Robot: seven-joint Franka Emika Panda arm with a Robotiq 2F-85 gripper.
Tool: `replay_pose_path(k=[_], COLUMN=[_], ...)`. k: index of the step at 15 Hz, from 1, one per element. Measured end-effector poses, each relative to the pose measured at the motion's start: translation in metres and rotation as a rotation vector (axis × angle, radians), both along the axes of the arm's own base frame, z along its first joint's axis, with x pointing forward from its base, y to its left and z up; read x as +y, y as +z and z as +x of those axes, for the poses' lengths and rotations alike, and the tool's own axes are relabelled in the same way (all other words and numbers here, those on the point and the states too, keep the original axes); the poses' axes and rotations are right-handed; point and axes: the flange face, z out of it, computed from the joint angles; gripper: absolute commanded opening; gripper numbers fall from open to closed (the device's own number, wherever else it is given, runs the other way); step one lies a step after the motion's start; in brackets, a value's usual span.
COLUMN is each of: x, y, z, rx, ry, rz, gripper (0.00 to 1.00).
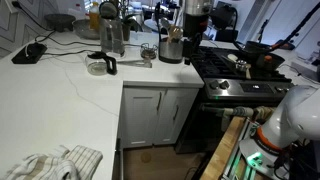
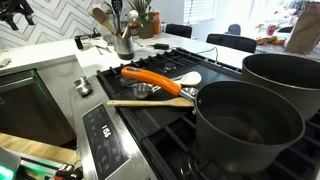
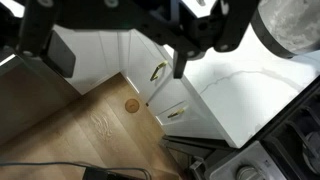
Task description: Put the tong into the bucket
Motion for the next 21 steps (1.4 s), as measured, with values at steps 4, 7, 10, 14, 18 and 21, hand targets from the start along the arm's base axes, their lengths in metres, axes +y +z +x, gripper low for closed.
replay_pose_path(k=[4,7,10,14,18,21], x=[0.0,0.0,-0.003,-0.023,-0.051,-0.059], y=[0.0,0.0,0.0,-0.015,-0.036,-0.053], z=[0.0,0.0,0.012,0.052,0.1,0.136], rx=[0.0,0.0,-0.045,-0.092,-0.114,-0.157], ry=[0.0,0.0,0.008,0.067,0.156,0.212], rz=[0.0,0.0,0.022,0.069,0.081,0.086], gripper=[1.0,1.0,1.0,1.0,1.0,1.0])
